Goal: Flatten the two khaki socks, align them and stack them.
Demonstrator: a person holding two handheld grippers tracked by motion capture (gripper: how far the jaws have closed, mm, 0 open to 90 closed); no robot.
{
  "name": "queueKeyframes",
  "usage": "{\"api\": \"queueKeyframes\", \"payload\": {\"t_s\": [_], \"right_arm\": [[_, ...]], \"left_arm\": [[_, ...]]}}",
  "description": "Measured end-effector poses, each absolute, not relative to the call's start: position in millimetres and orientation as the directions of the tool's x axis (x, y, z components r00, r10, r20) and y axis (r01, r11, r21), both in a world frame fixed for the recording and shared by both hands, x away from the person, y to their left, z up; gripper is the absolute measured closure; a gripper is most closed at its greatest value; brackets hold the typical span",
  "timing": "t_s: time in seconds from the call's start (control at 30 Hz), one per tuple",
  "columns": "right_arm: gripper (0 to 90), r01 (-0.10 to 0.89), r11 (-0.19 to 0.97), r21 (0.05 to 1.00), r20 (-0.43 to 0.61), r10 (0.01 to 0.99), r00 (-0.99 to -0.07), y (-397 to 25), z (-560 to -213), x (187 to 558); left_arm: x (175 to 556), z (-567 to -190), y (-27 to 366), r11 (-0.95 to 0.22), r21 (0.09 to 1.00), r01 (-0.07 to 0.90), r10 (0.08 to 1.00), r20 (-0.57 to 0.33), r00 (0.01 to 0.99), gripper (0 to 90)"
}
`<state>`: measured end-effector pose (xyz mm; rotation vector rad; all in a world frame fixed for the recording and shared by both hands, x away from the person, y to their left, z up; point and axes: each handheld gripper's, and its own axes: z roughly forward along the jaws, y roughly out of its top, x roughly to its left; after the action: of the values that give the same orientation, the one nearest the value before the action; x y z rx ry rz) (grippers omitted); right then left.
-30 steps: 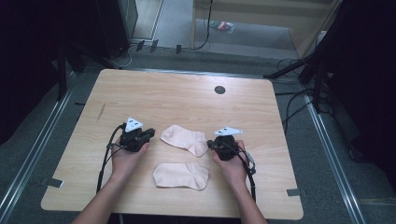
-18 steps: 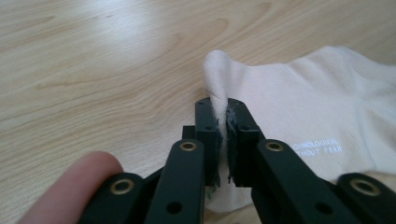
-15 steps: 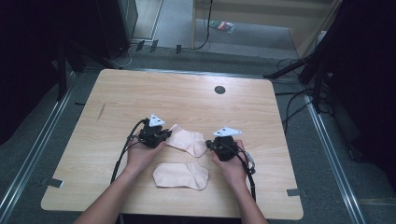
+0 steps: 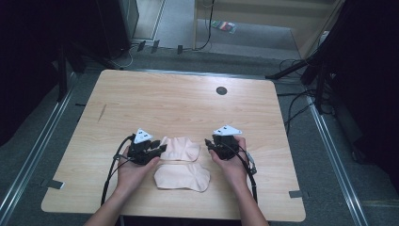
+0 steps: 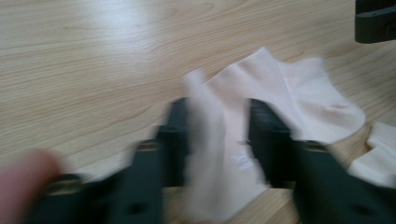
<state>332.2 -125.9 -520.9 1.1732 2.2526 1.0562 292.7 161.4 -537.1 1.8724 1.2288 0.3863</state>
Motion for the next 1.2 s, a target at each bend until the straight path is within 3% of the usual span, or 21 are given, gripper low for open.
{"api": "queueKeyframes", "payload": {"t_s": [0.07,0.2,0.33,0.53,0.73,0.93,0.97,1.0,1.2], "right_arm": [[52.2,0.529,0.307,0.791,0.042,0.836,-0.547,-131.6,-516.8,332.0],[53.0,0.56,0.2,0.804,0.134,0.856,-0.499,-140.1,-513.1,331.0],[53.8,0.589,0.182,0.788,0.198,0.83,-0.521,-136.1,-519.1,328.6],[53.2,0.593,0.256,0.764,0.184,0.794,-0.579,-117.7,-532.3,326.5],[54.6,0.598,0.302,0.743,0.175,0.774,-0.608,-103.8,-545.1,327.0],[67.3,0.559,0.351,0.751,0.091,0.783,-0.615,-95.9,-547.2,321.3],[72.6,0.552,0.358,0.753,0.075,0.788,-0.612,-95.0,-547.4,320.5],[83.4,0.546,0.368,0.752,0.069,0.78,-0.621,-93.6,-547.5,319.1],[87.5,0.542,0.373,0.753,0.062,0.78,-0.623,-94.6,-542.9,318.1]], "left_arm": [[293.0,-534.9,165.0,-0.132,0.798,0.589,0.869,-0.192,0.455,35.8],[301.2,-532.3,181.0,-0.038,0.801,0.597,0.894,-0.24,0.379,35.3],[307.6,-535.2,188.5,-0.031,0.786,0.618,0.909,-0.235,0.343,43.3],[309.3,-541.8,188.5,-0.075,0.755,0.652,0.906,-0.222,0.361,48.6],[309.5,-545.5,184.2,-0.123,0.736,0.665,0.911,-0.182,0.37,60.6],[306.5,-547.1,179.2,-0.168,0.728,0.665,0.908,-0.147,0.391,79.6],[305.7,-547.1,178.3,-0.17,0.732,0.66,0.912,-0.138,0.387,82.6],[304.8,-546.6,178.0,-0.176,0.734,0.657,0.911,-0.132,0.391,86.0],[299.3,-538.2,179.5,-0.155,0.755,0.638,0.9,-0.159,0.407,87.1]]}}
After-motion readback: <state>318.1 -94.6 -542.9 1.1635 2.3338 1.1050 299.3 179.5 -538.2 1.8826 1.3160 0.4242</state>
